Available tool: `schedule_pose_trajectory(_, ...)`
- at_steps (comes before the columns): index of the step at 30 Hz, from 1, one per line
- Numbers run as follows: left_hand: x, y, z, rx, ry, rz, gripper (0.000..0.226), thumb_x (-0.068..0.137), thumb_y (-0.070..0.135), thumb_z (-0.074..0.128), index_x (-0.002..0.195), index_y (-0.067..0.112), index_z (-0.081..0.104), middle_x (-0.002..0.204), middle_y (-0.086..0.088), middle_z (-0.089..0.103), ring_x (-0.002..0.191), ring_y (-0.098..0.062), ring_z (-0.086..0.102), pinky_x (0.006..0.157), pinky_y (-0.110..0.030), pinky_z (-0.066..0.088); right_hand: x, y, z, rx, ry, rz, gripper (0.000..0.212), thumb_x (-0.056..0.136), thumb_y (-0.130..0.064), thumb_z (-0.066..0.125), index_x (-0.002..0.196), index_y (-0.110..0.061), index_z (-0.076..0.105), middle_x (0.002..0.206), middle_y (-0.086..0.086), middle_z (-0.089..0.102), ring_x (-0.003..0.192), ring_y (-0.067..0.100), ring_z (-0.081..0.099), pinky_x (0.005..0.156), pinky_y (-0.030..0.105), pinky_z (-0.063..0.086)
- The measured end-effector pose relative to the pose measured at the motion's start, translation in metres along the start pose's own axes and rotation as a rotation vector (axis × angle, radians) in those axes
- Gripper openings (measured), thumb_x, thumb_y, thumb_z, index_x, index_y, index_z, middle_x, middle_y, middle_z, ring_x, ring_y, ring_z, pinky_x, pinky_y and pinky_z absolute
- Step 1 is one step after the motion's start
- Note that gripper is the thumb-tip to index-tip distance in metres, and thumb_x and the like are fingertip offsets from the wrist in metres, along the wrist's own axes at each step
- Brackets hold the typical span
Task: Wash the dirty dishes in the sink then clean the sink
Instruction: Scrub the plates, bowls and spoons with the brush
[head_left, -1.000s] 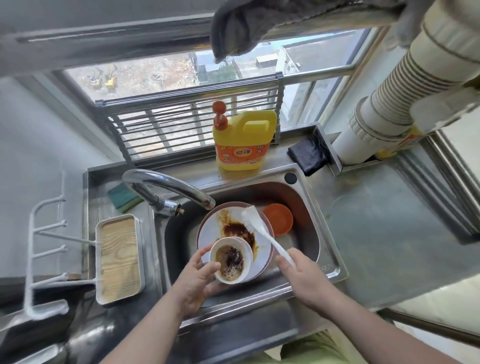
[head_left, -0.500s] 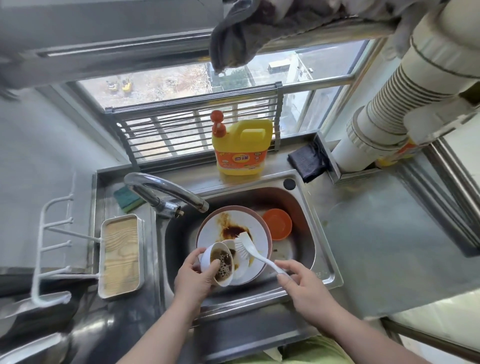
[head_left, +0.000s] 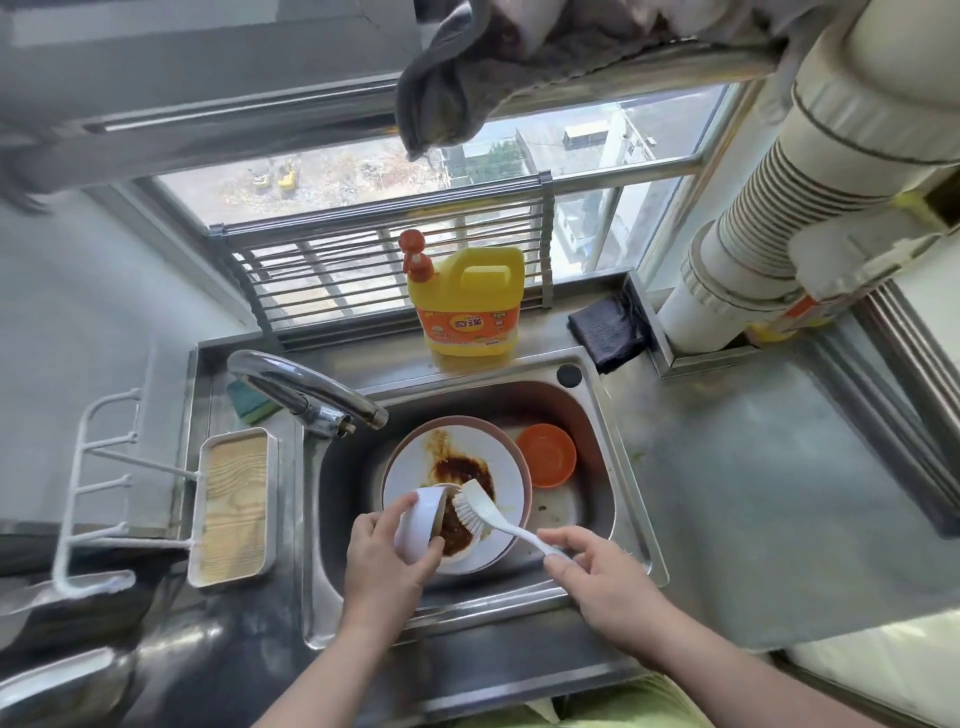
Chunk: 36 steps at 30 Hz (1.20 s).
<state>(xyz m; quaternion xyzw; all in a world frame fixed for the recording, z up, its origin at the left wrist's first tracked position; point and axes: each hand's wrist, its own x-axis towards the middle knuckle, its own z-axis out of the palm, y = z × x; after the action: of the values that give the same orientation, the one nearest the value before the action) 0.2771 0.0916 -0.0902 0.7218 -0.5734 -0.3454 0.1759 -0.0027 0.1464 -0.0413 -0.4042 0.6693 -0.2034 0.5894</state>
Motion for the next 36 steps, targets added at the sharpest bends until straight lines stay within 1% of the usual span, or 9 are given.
schedule_pose_trajectory(5,-0.002,0.016,0.001,-0.775,-0.050,-0.437,0.025,0.109,0.040,0.052,0.129,0.043,0.065,0.125,-0.002,0.069,0.115,-0.031,0.066,0.079,-0.049,0.065,0.003,-0.034,0.023,-0.254,-0.165,-0.066,0.028,0.102,-0.049,0.057,0.129,-0.049,0.066,0.081,-0.034,0.066,0.077,-0.011,0.060,0.071,0.014,0.042)
schedule_pose_trajectory(8,-0.004,0.021,0.003,-0.943,-0.051,-0.559,0.026,0.111,0.043,0.044,0.125,0.041,0.066,0.125,-0.008,0.071,0.114,-0.038,0.068,0.072,-0.045,0.062,0.008,-0.067,0.042,-0.472,-0.190,-0.133,0.032,0.104,-0.054,0.048,0.135,-0.050,0.057,0.117,-0.014,0.071,0.106,0.013,0.065,0.080,0.031,0.049)
schedule_pose_trajectory(12,0.005,0.017,-0.004,-0.964,0.004,-0.624,0.030,0.112,0.052,0.036,0.126,0.041,0.059,0.126,-0.012,0.067,0.112,-0.040,0.067,0.067,-0.046,0.062,0.010,-0.081,0.039,-0.876,-0.101,-0.189,0.026,0.108,-0.053,0.033,0.130,-0.043,0.045,0.105,0.002,0.071,0.094,0.032,0.066,0.070,0.039,0.051)
schedule_pose_trajectory(17,0.009,0.031,0.004,-1.006,-0.087,-0.724,0.040,0.110,0.058,0.029,0.139,0.037,0.046,0.127,-0.021,0.064,0.108,-0.044,0.069,0.065,-0.052,0.063,-0.004,-0.090,0.062,-0.455,-0.179,-0.039,0.026,0.102,-0.049,0.045,0.123,-0.046,0.059,0.111,-0.009,0.068,0.098,0.017,0.064,0.081,0.037,0.053)
schedule_pose_trajectory(22,0.019,0.028,0.001,-0.958,-0.118,-0.729,0.038,0.109,0.059,0.031,0.138,0.040,0.045,0.127,-0.017,0.061,0.107,-0.044,0.069,0.067,-0.056,0.063,0.000,-0.090,0.045,-0.812,-0.032,-0.037,0.026,0.107,-0.052,0.034,0.126,-0.043,0.049,0.110,0.002,0.069,0.100,0.030,0.064,0.076,0.041,0.051)
schedule_pose_trajectory(25,0.021,0.028,0.002,-0.906,-0.136,-0.753,0.036,0.109,0.059,0.031,0.135,0.039,0.046,0.126,-0.018,0.060,0.108,-0.044,0.067,0.067,-0.058,0.063,-0.010,-0.094,0.063,-0.621,-0.154,-0.064,0.022,0.103,-0.049,0.043,0.120,-0.044,0.056,0.108,-0.006,0.069,0.094,0.019,0.063,0.075,0.037,0.052)
schedule_pose_trajectory(30,0.022,0.020,-0.004,-0.888,-0.173,-0.741,0.039,0.108,0.061,0.032,0.136,0.037,0.047,0.128,-0.019,0.061,0.108,-0.045,0.068,0.067,-0.055,0.063,0.002,-0.084,0.051,-0.704,0.003,-0.010,0.022,0.104,-0.054,0.038,0.123,-0.050,0.049,0.108,-0.006,0.070,0.096,0.025,0.063,0.070,0.037,0.049)
schedule_pose_trajectory(33,0.029,0.026,-0.005,-0.892,-0.172,-0.762,0.038,0.109,0.060,0.031,0.132,0.035,0.047,0.124,-0.018,0.060,0.104,-0.045,0.067,0.060,-0.054,0.062,-0.011,-0.086,0.072,-0.594,-0.102,-0.064,0.021,0.097,-0.054,0.045,0.116,-0.052,0.056,0.105,-0.009,0.070,0.090,0.016,0.065,0.071,0.034,0.052)
schedule_pose_trajectory(36,0.024,0.036,-0.005,-0.962,-0.194,-0.811,0.038,0.109,0.060,0.029,0.134,0.036,0.045,0.124,-0.023,0.064,0.100,-0.047,0.072,0.069,-0.060,0.063,-0.002,-0.091,0.071,-0.593,-0.017,-0.073,0.025,0.103,-0.052,0.042,0.124,-0.049,0.056,0.111,-0.006,0.070,0.095,0.021,0.064,0.073,0.035,0.052)
